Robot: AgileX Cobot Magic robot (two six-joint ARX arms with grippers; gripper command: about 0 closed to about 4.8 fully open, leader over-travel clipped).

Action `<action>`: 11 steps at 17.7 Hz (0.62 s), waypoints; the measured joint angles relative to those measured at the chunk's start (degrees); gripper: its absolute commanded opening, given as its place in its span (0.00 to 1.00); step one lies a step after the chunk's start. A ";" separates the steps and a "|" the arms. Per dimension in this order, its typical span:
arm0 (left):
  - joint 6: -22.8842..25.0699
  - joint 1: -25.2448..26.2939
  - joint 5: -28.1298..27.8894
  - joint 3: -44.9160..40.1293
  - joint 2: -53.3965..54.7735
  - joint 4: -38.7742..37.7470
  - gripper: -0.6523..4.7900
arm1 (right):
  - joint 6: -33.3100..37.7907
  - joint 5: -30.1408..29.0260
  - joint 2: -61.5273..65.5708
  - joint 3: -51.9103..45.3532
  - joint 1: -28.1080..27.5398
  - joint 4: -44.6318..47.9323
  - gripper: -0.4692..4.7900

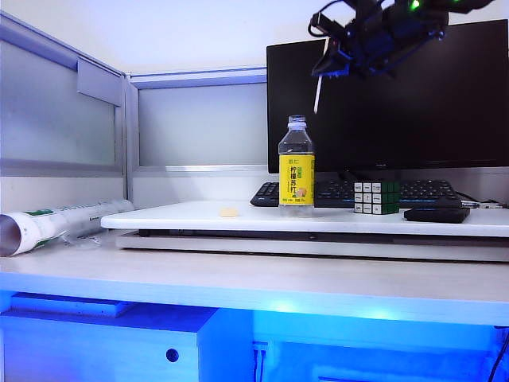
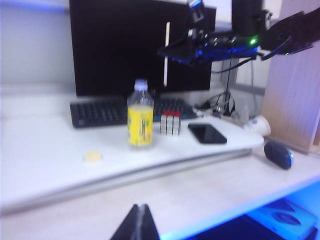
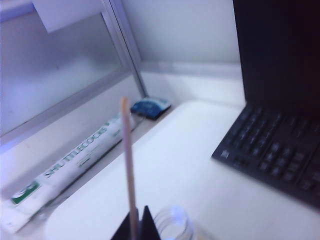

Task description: Grab a stick from the table and stick it in a plastic bottle.

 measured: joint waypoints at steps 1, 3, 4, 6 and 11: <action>0.00 0.00 0.00 0.00 -0.02 1.97 0.11 | -2.14 0.46 0.55 1.46 0.17 -0.02 0.07; 0.00 0.00 0.00 0.00 -0.02 3.91 0.11 | -2.97 0.50 2.27 3.80 0.26 0.00 0.07; 0.00 0.00 0.00 -0.02 -0.02 4.79 0.11 | -3.10 0.55 3.28 4.76 0.28 -0.02 0.07; -0.35 0.00 0.02 -0.02 -0.02 6.54 0.11 | -3.39 0.68 4.79 6.34 0.31 -0.37 0.07; -3.17 0.02 0.02 -0.02 -0.02 12.22 0.11 | -6.34 1.99 8.20 12.35 1.18 -0.20 0.07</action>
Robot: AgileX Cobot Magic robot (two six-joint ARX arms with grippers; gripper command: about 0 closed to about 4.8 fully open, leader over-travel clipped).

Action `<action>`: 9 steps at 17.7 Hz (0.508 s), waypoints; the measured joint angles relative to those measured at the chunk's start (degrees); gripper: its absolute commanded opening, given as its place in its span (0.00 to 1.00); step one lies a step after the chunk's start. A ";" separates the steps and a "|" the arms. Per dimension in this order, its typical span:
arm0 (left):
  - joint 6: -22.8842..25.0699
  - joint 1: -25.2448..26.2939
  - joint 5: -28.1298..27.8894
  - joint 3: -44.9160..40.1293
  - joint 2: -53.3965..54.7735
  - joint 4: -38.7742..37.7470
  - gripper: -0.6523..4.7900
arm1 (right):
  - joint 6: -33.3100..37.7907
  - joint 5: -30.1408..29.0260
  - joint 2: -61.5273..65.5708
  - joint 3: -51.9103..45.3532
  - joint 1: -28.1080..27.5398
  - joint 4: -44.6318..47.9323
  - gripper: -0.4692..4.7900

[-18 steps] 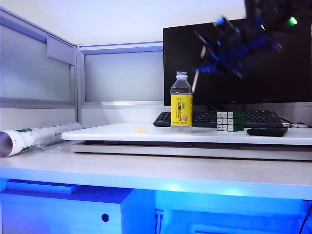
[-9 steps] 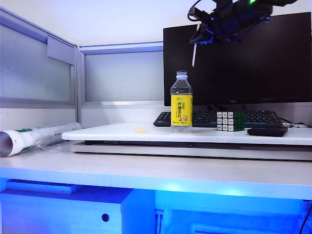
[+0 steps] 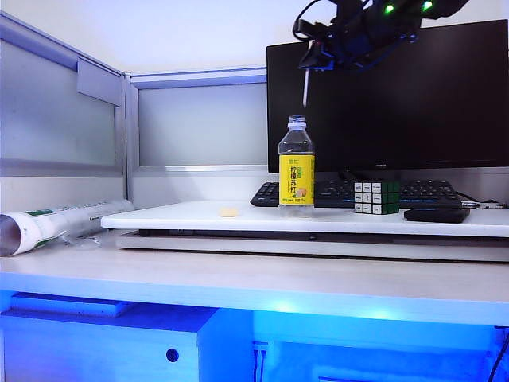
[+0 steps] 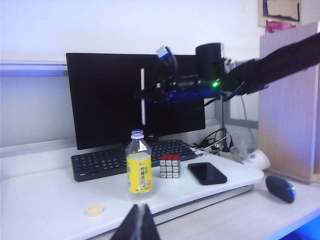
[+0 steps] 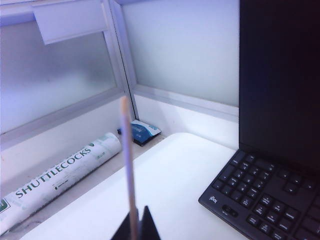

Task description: Grab a stick from the table and stick it in a plastic bottle.

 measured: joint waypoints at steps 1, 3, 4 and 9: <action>-0.48 0.00 0.00 -0.02 0.00 0.22 0.11 | -0.02 0.00 0.50 0.48 0.09 -0.17 0.07; -0.83 -0.02 0.00 -0.02 0.00 1.49 0.11 | -0.22 0.15 2.38 2.56 0.33 -0.22 0.07; -1.53 0.00 -0.02 -0.02 0.02 2.40 0.11 | -0.26 0.22 3.26 3.61 0.48 -0.22 0.07; -1.79 0.00 0.00 -0.02 0.02 3.67 0.11 | -0.33 1.01 5.16 5.40 0.98 -0.28 0.07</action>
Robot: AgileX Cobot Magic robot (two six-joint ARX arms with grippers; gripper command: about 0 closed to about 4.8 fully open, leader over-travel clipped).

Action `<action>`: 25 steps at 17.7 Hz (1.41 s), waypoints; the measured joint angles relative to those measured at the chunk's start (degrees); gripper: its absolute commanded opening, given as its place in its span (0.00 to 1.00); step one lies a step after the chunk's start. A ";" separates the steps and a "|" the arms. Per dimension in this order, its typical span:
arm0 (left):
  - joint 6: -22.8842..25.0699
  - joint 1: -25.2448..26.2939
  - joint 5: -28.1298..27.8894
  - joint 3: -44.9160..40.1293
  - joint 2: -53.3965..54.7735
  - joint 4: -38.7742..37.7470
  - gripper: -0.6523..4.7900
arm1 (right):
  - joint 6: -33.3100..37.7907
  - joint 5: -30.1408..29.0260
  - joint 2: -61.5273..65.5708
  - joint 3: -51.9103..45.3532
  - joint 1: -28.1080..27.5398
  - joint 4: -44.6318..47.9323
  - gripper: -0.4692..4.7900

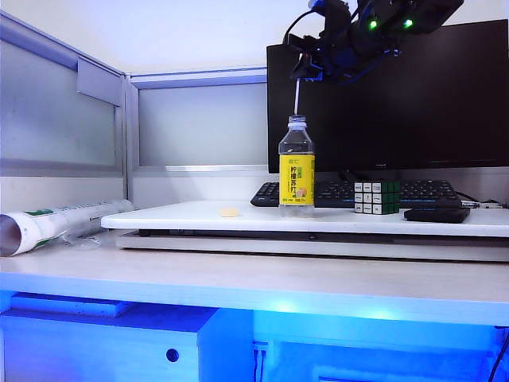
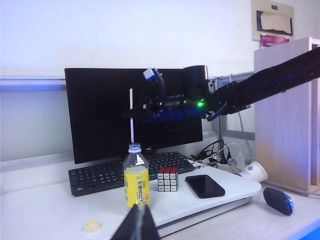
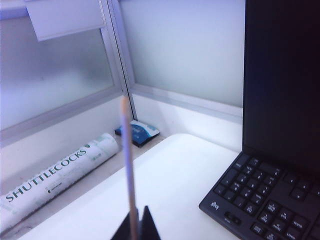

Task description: Grab a stick from the table and stick it in a plastic bottle.

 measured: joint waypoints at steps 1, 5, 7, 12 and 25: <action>0.00 0.00 0.00 0.00 0.00 -0.04 0.11 | 0.00 0.04 0.04 0.00 0.02 -0.24 0.07; -0.15 0.00 -0.02 0.00 0.00 -0.02 0.11 | -1.16 0.07 0.68 0.00 0.02 -2.05 0.07; -0.15 0.00 0.00 0.00 0.00 -0.02 0.11 | -1.18 0.00 0.68 0.00 0.02 -2.34 0.07; -0.17 0.00 -0.02 0.00 0.00 -0.02 0.11 | -1.16 -1.51 0.68 -0.02 0.00 -2.56 0.43; -0.11 0.07 -6.84 -0.02 0.00 -0.24 0.11 | -3.82 2.05 -6.62 -0.13 -0.11 -5.27 0.08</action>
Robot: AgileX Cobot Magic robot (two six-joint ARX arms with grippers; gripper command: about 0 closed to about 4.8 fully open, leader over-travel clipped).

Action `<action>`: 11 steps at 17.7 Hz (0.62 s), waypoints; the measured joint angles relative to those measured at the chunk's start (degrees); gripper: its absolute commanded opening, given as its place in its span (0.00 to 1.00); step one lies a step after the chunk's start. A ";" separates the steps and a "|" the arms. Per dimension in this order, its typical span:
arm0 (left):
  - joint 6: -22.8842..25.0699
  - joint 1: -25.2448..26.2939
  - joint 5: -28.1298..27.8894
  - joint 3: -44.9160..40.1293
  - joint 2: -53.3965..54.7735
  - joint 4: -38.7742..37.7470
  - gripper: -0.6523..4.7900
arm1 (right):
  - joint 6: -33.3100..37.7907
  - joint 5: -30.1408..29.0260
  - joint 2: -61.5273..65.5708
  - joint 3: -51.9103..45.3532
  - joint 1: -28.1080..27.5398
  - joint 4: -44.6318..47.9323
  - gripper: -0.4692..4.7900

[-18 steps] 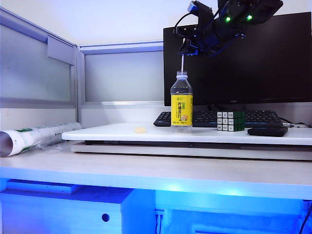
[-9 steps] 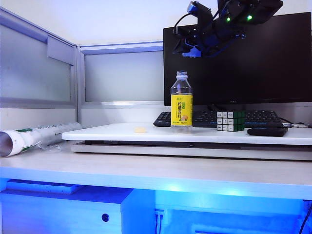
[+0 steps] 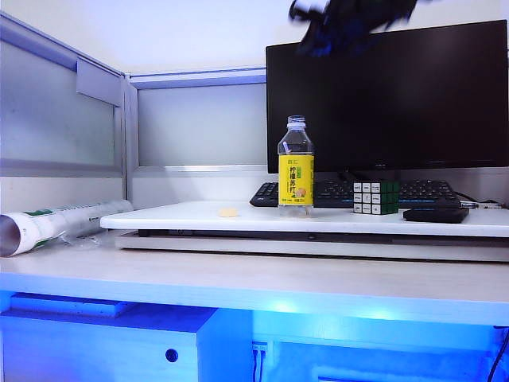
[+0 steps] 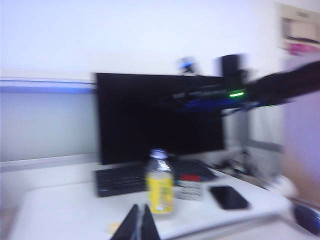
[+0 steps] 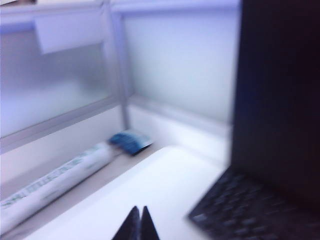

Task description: Grab a stick from the table and stick it in a plastic bottle.

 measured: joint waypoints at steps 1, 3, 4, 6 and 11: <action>0.00 0.00 -1.81 0.00 0.00 -0.09 0.11 | -1.49 1.40 -1.77 0.02 -0.02 -1.66 0.08; 0.11 0.00 -5.81 0.00 0.00 -0.22 0.11 | -3.58 2.99 -5.18 0.02 -0.07 -5.53 0.08; 0.17 0.00 -8.52 0.00 0.00 -0.42 0.11 | -4.13 3.21 -6.86 0.02 -0.28 -7.76 0.08; 2.03 0.00 -12.39 0.00 -0.02 -1.79 0.11 | -4.59 3.50 -10.19 -0.02 -1.22 -11.78 0.08; 10.32 0.00 -19.93 -0.02 -0.02 -12.61 0.11 | -4.72 5.60 -22.82 -10.73 -5.60 -13.60 0.08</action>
